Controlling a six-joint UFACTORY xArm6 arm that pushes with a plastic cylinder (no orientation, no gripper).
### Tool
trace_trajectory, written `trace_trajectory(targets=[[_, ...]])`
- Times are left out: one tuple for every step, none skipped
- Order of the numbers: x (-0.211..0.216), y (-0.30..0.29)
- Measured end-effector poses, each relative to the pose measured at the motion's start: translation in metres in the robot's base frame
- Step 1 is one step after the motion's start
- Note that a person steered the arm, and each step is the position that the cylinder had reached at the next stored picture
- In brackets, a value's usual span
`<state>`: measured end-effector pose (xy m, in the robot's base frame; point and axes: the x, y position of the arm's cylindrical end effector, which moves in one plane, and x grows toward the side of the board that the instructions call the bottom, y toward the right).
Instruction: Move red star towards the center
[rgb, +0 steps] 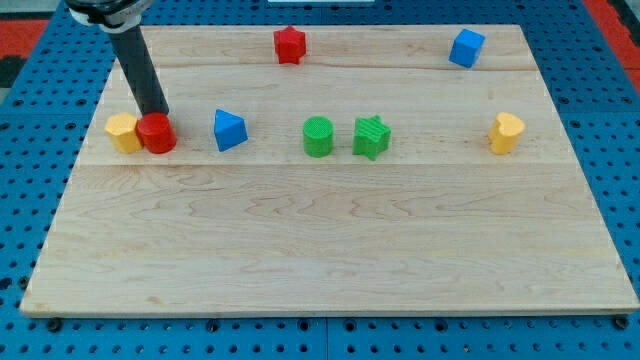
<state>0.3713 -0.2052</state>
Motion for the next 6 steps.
trace_trajectory(targets=[[-0.010, 0.004], [-0.066, 0.004], [-0.130, 0.004], [-0.172, 0.075], [-0.178, 0.139], [-0.170, 0.209]])
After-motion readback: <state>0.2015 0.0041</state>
